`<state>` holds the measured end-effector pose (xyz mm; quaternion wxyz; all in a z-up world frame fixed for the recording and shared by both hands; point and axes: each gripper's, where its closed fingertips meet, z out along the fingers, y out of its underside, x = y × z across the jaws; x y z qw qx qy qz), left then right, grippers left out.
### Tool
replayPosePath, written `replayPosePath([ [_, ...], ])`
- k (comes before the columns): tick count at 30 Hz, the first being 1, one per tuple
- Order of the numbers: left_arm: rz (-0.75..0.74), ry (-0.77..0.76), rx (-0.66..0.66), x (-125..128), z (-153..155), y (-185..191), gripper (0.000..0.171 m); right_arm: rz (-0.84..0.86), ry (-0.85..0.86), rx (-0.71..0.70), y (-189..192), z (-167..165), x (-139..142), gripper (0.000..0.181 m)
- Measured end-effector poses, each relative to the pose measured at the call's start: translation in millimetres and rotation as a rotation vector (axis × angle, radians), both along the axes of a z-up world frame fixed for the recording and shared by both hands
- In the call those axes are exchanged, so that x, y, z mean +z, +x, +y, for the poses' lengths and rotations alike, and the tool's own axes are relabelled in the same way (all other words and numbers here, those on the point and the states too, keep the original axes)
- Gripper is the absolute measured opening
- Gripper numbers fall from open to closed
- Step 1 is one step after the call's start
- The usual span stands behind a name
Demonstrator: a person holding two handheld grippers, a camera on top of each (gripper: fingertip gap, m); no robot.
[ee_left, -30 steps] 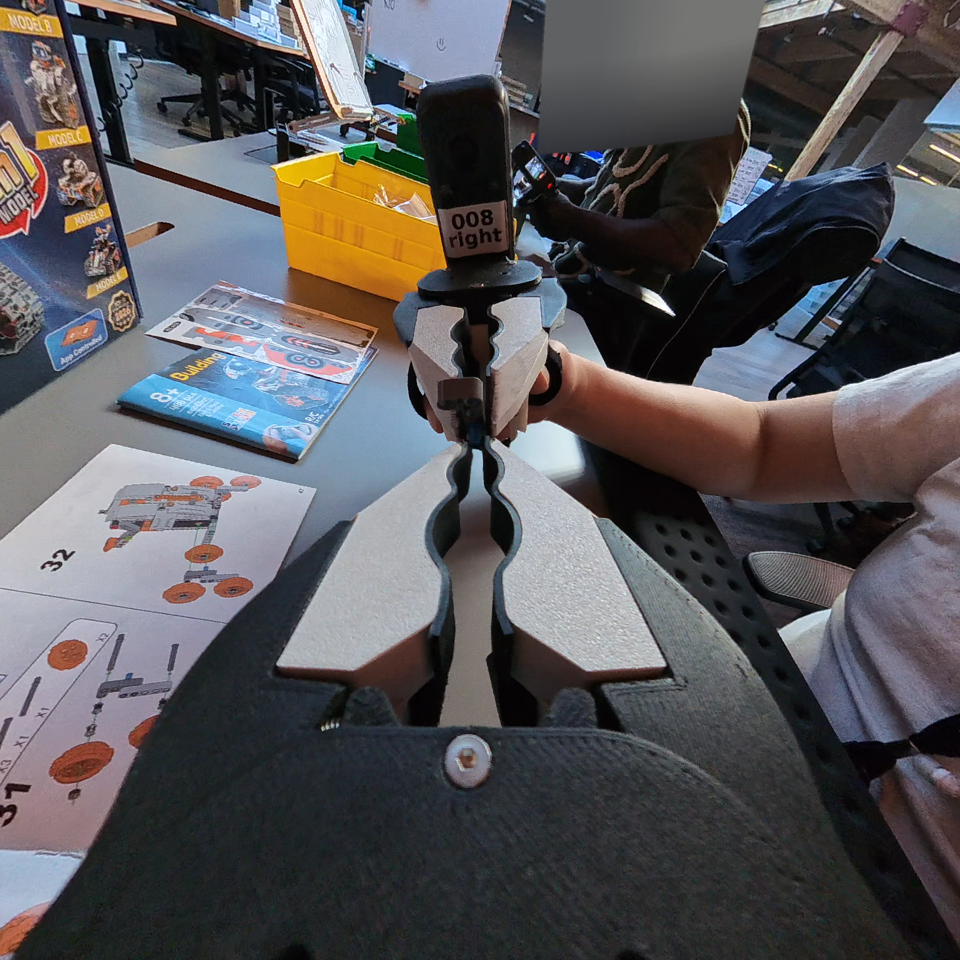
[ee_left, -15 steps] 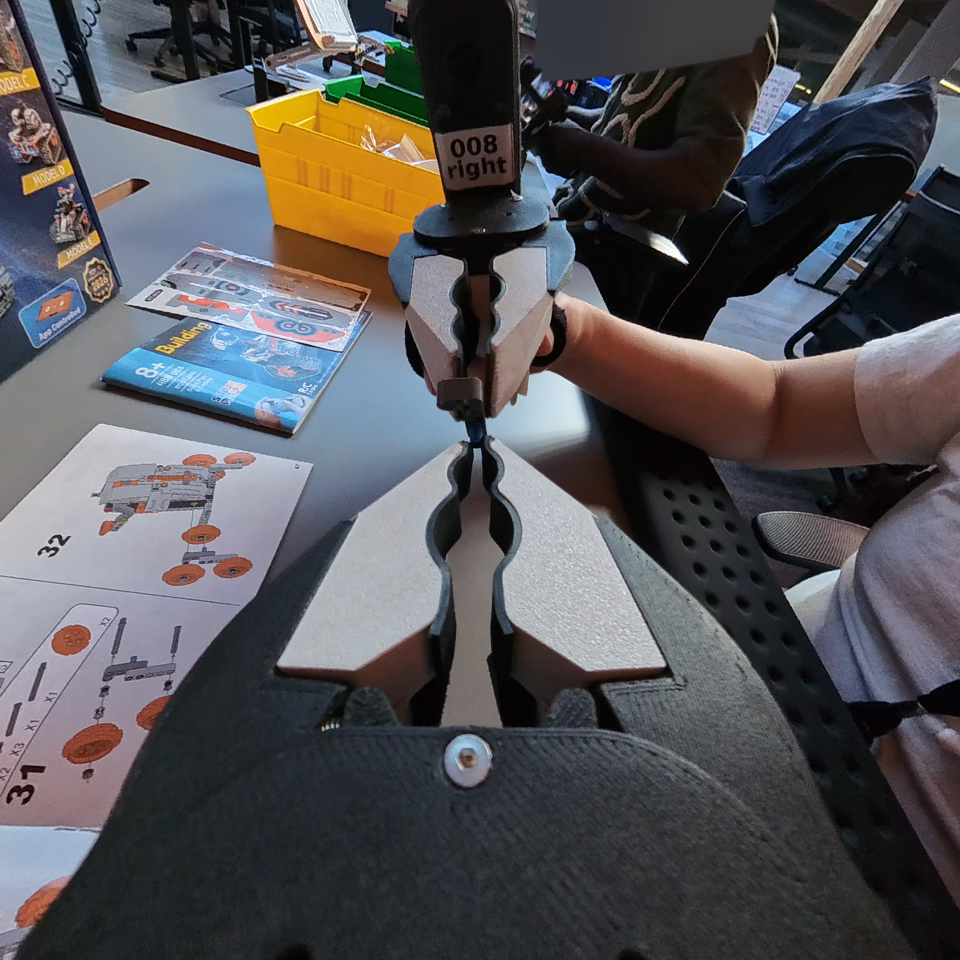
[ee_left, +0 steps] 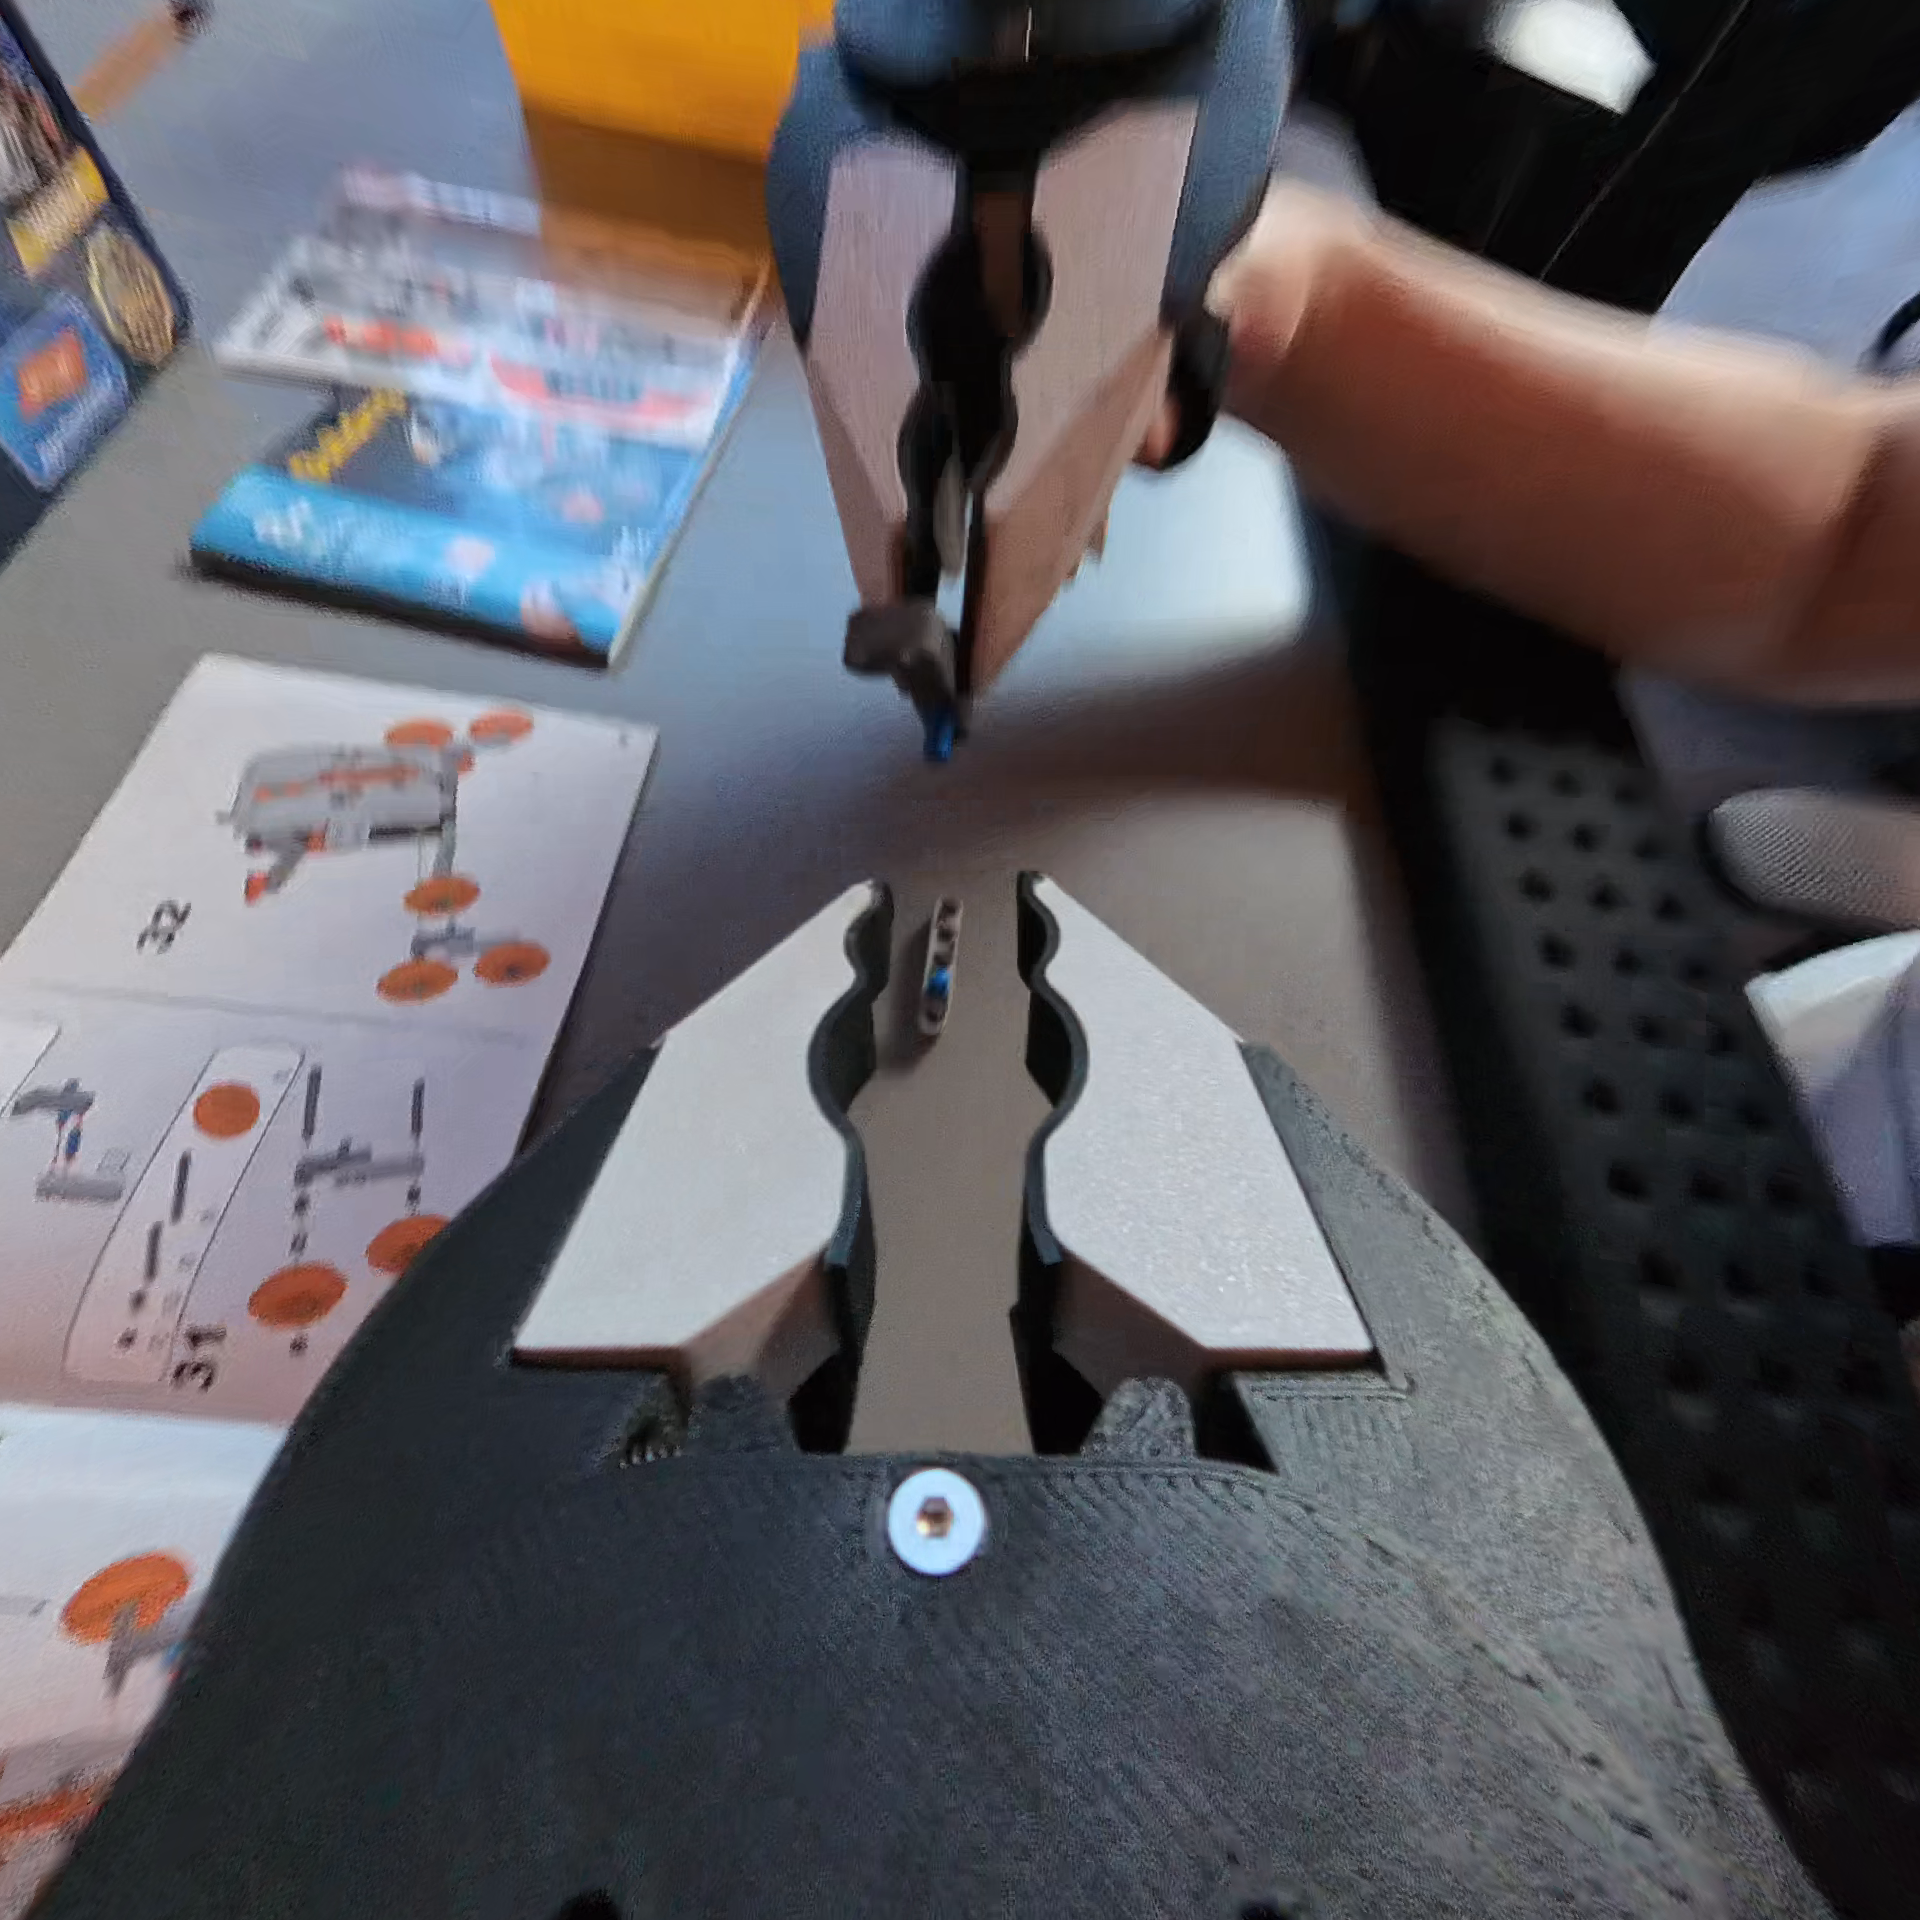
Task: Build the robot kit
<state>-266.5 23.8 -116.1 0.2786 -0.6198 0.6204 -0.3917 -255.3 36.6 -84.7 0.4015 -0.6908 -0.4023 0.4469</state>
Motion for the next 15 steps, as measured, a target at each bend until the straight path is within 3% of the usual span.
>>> replayPosePath([
  [6, 0.219, 0.173, -0.023, -43.1, -0.2, -7.8, 0.024, -0.218, -0.062, 0.027, 13.4, -11.0, -38.0, 0.006],
  [11, 0.292, 0.204, -0.047, -65.3, -1.4, -7.0, 0.024, -0.314, -0.091, 0.071, 5.4, -17.3, -62.7, 0.006],
  [15, 0.271, 0.220, -0.061, -66.8, -2.4, -2.1, 0.017, -0.342, -0.096, 0.079, 5.4, -16.3, -75.2, 0.006],
])
